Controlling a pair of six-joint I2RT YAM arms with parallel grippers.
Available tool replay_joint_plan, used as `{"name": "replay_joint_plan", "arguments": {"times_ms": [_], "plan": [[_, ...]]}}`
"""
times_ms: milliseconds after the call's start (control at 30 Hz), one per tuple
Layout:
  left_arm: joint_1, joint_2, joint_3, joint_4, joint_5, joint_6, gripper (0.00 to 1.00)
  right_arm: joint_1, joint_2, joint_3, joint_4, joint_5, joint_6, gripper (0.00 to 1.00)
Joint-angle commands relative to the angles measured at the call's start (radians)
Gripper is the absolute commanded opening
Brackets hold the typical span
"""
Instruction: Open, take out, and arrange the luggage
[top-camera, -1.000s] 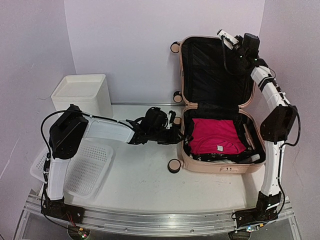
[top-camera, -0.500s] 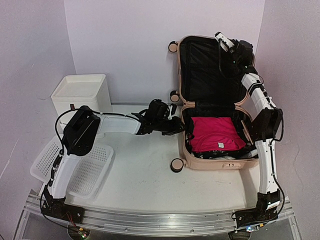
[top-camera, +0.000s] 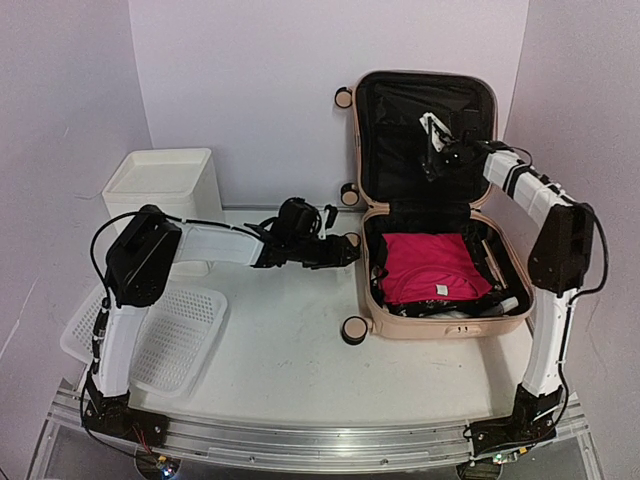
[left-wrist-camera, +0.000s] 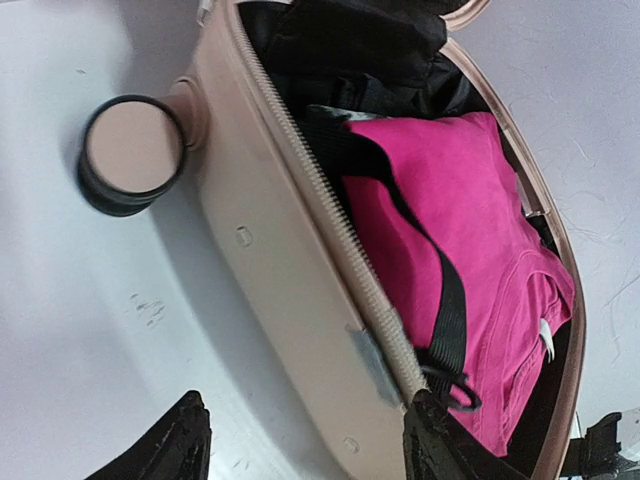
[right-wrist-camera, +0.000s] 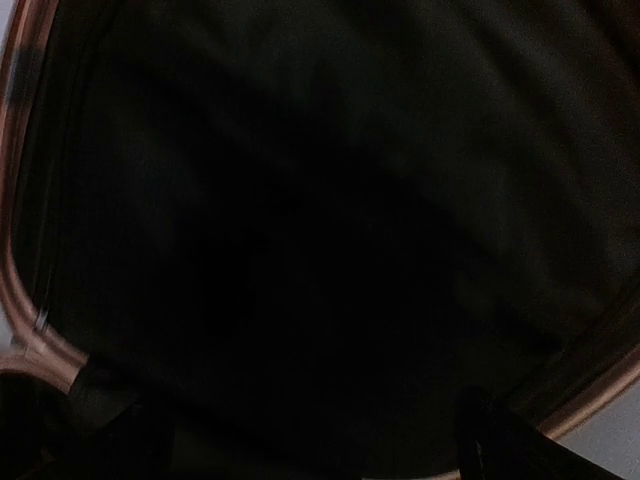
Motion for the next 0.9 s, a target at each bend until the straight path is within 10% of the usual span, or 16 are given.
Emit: {"name": "replay_joint_plan", "arguments": {"times_ms": [0,300,567,867], "plan": [[0.017,-0.138,-0.079,-0.011,-0.005,0.032,0.69,-0.015,-0.351,-0.185,-0.302,0.07,0.323,0.98],[-0.061,-0.192,-0.128,-0.013,0.082,-0.02,0.76,-0.016,-0.874,-0.879,-0.531,-0.259,0.791,0.98],[-0.129,-0.103,-0.093,-0.013,0.073,-0.076,0.69,-0.016,-1.042,-0.991,-0.966,-0.223,1.048,0.98],[-0.144,-0.041,-0.037,-0.015,0.053,-0.079,0.49,-0.017,-1.182,-1.198,-0.942,-0.132,1.214,0.96]]}}
